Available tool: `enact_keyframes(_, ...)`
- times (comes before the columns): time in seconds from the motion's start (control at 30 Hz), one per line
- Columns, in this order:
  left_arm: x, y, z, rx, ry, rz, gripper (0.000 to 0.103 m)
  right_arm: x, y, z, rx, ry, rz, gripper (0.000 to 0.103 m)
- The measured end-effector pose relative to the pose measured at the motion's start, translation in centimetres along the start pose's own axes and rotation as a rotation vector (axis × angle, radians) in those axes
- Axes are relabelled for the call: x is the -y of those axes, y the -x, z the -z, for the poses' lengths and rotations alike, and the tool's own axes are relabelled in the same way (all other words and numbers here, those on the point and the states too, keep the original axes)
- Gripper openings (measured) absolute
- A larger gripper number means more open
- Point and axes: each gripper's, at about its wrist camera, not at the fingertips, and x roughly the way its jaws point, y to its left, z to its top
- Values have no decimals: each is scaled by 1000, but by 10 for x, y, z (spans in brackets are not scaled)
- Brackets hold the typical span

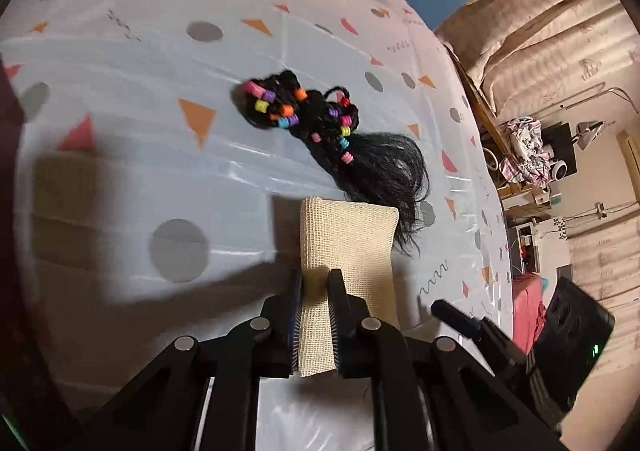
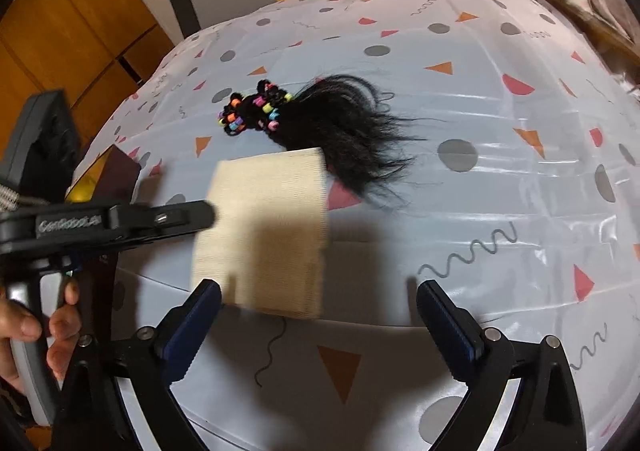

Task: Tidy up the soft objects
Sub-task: 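Lift the beige cloth with the left gripper while the right gripper grasps the beaded black hairpiece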

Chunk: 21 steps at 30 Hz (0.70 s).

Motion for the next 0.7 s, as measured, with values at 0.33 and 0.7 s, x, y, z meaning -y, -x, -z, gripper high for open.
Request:
enact_keyframes(0.33,13,45,19,79,-160,-30,9,4,27,-23,140,-34,72,96)
enact_keyframes(0.7,23,53,42,67,-266,-24,9,-35,-10,-111,60,188,110,91)
